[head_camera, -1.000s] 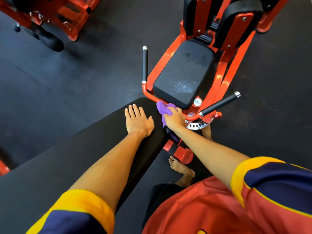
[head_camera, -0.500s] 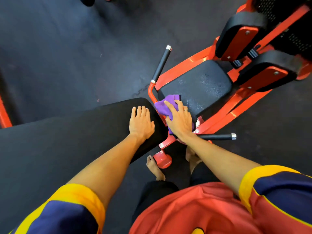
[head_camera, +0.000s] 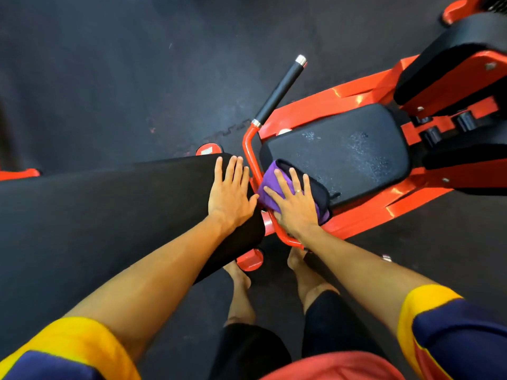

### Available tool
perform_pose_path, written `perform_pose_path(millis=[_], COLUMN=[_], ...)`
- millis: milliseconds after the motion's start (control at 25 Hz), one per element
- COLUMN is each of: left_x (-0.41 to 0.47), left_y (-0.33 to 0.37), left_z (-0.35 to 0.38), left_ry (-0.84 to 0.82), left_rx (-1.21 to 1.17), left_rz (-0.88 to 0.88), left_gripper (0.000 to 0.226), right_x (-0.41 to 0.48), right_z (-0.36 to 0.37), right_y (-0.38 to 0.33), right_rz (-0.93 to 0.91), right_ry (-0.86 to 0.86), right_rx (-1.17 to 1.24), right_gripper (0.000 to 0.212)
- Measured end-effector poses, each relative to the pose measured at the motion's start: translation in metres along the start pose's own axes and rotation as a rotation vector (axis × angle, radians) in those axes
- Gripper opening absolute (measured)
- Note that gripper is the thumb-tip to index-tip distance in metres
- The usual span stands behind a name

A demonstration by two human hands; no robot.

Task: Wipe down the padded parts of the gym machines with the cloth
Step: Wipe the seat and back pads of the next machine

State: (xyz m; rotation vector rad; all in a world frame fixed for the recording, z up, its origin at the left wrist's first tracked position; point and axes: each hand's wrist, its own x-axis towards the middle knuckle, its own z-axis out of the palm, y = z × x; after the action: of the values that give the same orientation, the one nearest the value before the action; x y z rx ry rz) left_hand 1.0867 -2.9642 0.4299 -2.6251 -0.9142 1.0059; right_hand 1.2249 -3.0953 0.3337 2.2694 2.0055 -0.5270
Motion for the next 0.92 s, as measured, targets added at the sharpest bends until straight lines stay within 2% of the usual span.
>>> perform_pose_path(millis=[160, 280, 440, 560, 640, 760, 920], left_x=[0.000, 0.002, 0.002, 0.004, 0.003, 0.004, 0.004], left_y=[0.004, 0.004, 0.004, 0.005, 0.006, 0.005, 0.006], left_z=[0.002, 0.003, 0.002, 0.001, 0.000, -0.002, -0.003], left_ry=[0.014, 0.027, 0.014, 0.004, -0.001, -0.006, -0.005], left_rx=[-0.009, -0.013, -0.024, -0.033, -0.040, -0.045, -0.029], left_rz=[-0.002, -0.013, -0.012, -0.010, -0.012, -0.020, -0.024], left_gripper=[0.079, 0.079, 0.079, 0.080, 0.080, 0.079, 0.078], right_x=[0.064, 0.086, 0.010, -0.044, -0.024, 0.048, 0.098], right_z=[-0.011, -0.025, -0.015, 0.002, 0.001, -0.009, -0.022], right_y=[-0.001, 0.010, 0.026, 0.027, 0.024, 0.019, 0.026], right_rz=[-0.022, 0.006, 0.062, -0.047, -0.153, -0.217, -0.051], right_ry=[0.039, 0.061, 0.139, 0.122, 0.071, 0.093, 0.179], right_rx=[0.028, 0.079, 0.120, 0.050, -0.002, -0.026, 0.028], right_gripper=[0.070, 0.070, 0.082, 0.085, 0.080, 0.068, 0.065])
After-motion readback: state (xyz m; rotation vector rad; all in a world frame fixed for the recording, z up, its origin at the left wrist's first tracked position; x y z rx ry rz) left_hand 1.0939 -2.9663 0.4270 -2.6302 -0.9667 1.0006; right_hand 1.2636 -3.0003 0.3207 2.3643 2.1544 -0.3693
